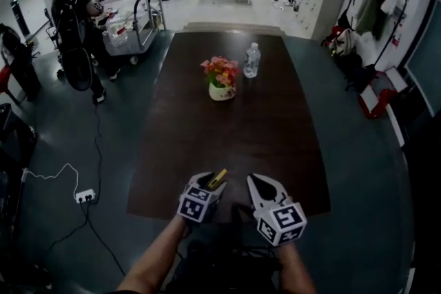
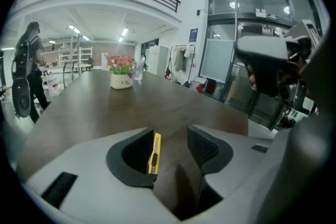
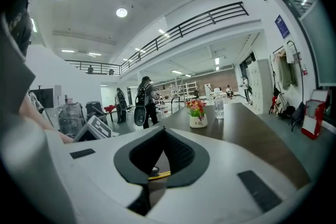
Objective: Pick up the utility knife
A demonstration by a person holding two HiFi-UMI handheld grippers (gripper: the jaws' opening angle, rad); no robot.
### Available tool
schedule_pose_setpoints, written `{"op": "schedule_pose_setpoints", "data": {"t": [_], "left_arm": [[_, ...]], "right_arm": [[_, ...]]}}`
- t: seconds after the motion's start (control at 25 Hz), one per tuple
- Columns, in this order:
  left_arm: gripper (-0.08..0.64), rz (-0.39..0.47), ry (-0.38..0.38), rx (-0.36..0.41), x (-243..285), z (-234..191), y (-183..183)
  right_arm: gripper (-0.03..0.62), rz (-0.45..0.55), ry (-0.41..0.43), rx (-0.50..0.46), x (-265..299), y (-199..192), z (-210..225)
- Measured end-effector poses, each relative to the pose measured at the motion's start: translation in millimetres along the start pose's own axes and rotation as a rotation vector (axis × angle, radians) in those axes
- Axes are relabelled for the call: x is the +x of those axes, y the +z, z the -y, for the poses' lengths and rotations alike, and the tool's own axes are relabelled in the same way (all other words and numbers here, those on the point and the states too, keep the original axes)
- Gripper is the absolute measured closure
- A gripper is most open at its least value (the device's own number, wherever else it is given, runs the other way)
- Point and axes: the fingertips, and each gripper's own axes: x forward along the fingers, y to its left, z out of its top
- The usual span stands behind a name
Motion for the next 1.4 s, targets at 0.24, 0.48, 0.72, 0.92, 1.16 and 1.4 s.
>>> {"op": "schedule_pose_setpoints", "data": {"t": [0.24, 0.48, 0.72, 0.92, 1.16, 1.4], "left_arm": [[0.327, -0.12, -0.009, 0.005, 31, -17, -28], [0.402, -0.183, 0.045, 0.075, 43, -24, -37], [0.44, -0.247, 0.075, 0.089, 47, -26, -52], [0.488, -0.24, 0.112, 0.166, 51, -26, -50], [0.491, -0.197, 0.116, 0.121, 44, -27, -39], [0.491, -0.013, 0.1, 0.054, 3, -22, 26]], "right_arm": [[0.583, -0.044, -0.01, -0.036, -3, -3, 6], [0.583, -0.074, -0.041, -0.046, -10, -6, 11], [0.583, -0.076, -0.06, -0.032, -16, -9, 15], [0.583, -0.071, -0.079, -0.026, -16, -7, 17], [0.583, -0.054, -0.081, -0.037, -16, 1, 13], [0.584, 0.014, -0.093, -0.042, -15, 19, 6]]}}
